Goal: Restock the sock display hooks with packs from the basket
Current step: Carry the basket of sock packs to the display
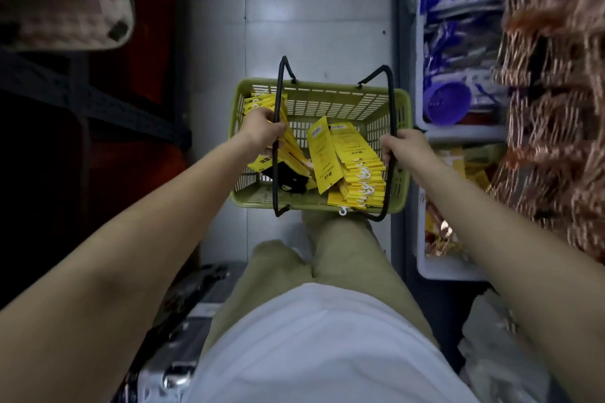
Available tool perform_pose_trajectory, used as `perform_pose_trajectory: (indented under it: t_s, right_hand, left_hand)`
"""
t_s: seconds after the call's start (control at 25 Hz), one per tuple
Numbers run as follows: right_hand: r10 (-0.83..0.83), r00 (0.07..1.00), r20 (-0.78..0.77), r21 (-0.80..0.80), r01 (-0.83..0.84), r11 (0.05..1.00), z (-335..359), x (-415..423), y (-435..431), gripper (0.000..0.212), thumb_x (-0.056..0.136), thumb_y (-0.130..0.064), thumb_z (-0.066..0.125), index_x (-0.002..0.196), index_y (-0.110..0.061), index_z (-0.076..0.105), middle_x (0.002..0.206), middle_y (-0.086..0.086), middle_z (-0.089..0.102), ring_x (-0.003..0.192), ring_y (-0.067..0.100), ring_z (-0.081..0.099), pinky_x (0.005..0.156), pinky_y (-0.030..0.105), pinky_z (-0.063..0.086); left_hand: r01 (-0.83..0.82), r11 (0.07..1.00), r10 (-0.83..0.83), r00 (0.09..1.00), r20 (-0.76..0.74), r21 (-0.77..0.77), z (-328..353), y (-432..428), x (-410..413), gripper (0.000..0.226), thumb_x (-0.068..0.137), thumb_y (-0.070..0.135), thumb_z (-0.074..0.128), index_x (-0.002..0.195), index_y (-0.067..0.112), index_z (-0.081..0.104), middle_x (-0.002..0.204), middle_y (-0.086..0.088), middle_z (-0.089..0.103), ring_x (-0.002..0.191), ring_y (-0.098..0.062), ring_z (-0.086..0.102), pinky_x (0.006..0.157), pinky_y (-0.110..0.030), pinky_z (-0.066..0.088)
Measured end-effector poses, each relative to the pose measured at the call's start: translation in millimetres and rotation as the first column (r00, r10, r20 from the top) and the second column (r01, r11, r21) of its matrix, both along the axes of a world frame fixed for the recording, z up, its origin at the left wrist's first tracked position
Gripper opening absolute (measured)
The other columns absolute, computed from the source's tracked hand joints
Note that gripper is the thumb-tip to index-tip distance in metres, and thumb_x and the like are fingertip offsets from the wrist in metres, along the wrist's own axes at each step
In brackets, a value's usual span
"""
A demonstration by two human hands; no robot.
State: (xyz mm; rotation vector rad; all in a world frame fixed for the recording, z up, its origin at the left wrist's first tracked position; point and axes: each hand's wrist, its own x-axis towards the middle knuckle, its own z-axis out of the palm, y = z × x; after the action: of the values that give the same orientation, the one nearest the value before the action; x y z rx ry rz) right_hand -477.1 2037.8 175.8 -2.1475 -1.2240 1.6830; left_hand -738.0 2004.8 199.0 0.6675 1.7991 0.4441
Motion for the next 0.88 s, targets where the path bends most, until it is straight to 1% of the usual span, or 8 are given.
perform_pose_trajectory:
  t_s: [0.12, 0.24, 0.28, 0.44, 0.52, 0.68, 0.8, 0.88]
  right_hand:
    - [0.008, 1.0, -0.003, -0.026, -0.008, 1.0, 6, -21, 91, 0.018, 0.092, -0.017, 0.052, 0.073, -0.016, 0.054, 0.068, 0.003, 0.055, 0.057, 0.013, 0.052, 0.051, 0.02, 0.042]
    - [0.032, 0.999, 0.01, -0.027, -0.032, 0.999, 16, -45, 178, 0.017, 0.092, -0.019, 0.053, 0.075, -0.018, 0.054, 0.067, 0.001, 0.055, 0.054, 0.011, 0.052, 0.04, 0.015, 0.038]
    - [0.036, 0.999, 0.009, -0.014, -0.036, 0.999, 16, -53, 204, 0.019, 0.092, -0.018, 0.052, 0.074, -0.018, 0.054, 0.066, 0.001, 0.054, 0.053, 0.011, 0.051, 0.039, 0.014, 0.038]
    - [0.016, 1.0, 0.022, 0.019, -0.016, 1.0, 5, -90, 316, 0.02, 0.091, -0.014, 0.051, 0.072, -0.016, 0.055, 0.064, 0.002, 0.054, 0.053, 0.013, 0.051, 0.051, 0.022, 0.041]
    - [-0.027, 0.998, 0.054, 0.04, 0.025, 0.999, -5, -113, 368, 0.022, 0.09, -0.012, 0.05, 0.068, -0.015, 0.054, 0.062, 0.002, 0.053, 0.052, 0.014, 0.05, 0.051, 0.022, 0.042]
    - [-0.146, 0.983, 0.109, 0.065, 0.139, 0.988, -6, -162, 469, 0.026, 0.089, -0.012, 0.049, 0.063, -0.014, 0.052, 0.059, 0.003, 0.051, 0.049, 0.015, 0.048, 0.051, 0.025, 0.04]
    - [-0.199, 0.975, 0.097, 0.078, 0.191, 0.978, 0, -188, 543, 0.025, 0.085, -0.01, 0.051, 0.06, -0.012, 0.05, 0.056, 0.005, 0.05, 0.038, 0.011, 0.048, 0.053, 0.031, 0.04]
    - [-0.222, 0.972, 0.08, 0.078, 0.216, 0.973, 0, -203, 589, 0.024, 0.085, -0.01, 0.05, 0.061, -0.012, 0.05, 0.057, 0.006, 0.051, 0.042, 0.016, 0.049, 0.056, 0.035, 0.041]
  left_hand:
    - [-0.03, 0.999, 0.03, 1.0, -0.008, -0.014, 7, 88, -20, 0.003, 0.094, 0.013, 0.052, 0.097, 0.014, 0.05, 0.077, -0.002, 0.054, 0.064, -0.016, 0.057, 0.072, -0.037, 0.052]
    - [-0.038, 0.999, 0.038, 0.999, -0.015, -0.013, 16, 170, -43, 0.008, 0.094, 0.014, 0.052, 0.102, 0.014, 0.05, 0.078, -0.001, 0.055, 0.064, -0.014, 0.058, 0.064, -0.03, 0.05]
    - [-0.039, 0.999, 0.038, 0.999, -0.017, -0.011, 17, 195, -52, 0.009, 0.093, 0.014, 0.052, 0.102, 0.014, 0.051, 0.078, -0.001, 0.055, 0.065, -0.014, 0.058, 0.064, -0.03, 0.05]
    - [-0.027, 1.0, 0.027, 1.0, -0.002, -0.014, 8, 303, -93, 0.009, 0.093, 0.012, 0.052, 0.102, 0.013, 0.05, 0.084, -0.005, 0.056, 0.074, -0.02, 0.061, 0.068, -0.033, 0.052]
    - [-0.007, 1.0, 0.007, 1.0, 0.002, -0.019, -1, 357, -115, 0.01, 0.093, 0.011, 0.052, 0.103, 0.012, 0.05, 0.084, -0.006, 0.056, 0.077, -0.022, 0.061, 0.068, -0.033, 0.052]
    - [0.035, 0.999, -0.035, 0.999, 0.017, -0.038, 4, 472, -161, 0.014, 0.093, 0.01, 0.052, 0.107, 0.011, 0.05, 0.088, -0.009, 0.056, 0.071, -0.02, 0.06, 0.071, -0.036, 0.052]
    - [0.075, 0.997, -0.075, 0.997, -0.007, -0.018, 12, 559, -190, 0.016, 0.092, 0.011, 0.053, 0.108, 0.011, 0.052, 0.084, -0.006, 0.056, 0.073, -0.021, 0.06, 0.08, -0.042, 0.055]
    - [0.104, 0.995, -0.103, 0.994, -0.03, 0.006, 15, 614, -205, 0.011, 0.092, 0.013, 0.053, 0.103, 0.013, 0.052, 0.082, -0.005, 0.057, 0.071, -0.02, 0.06, 0.082, -0.045, 0.055]
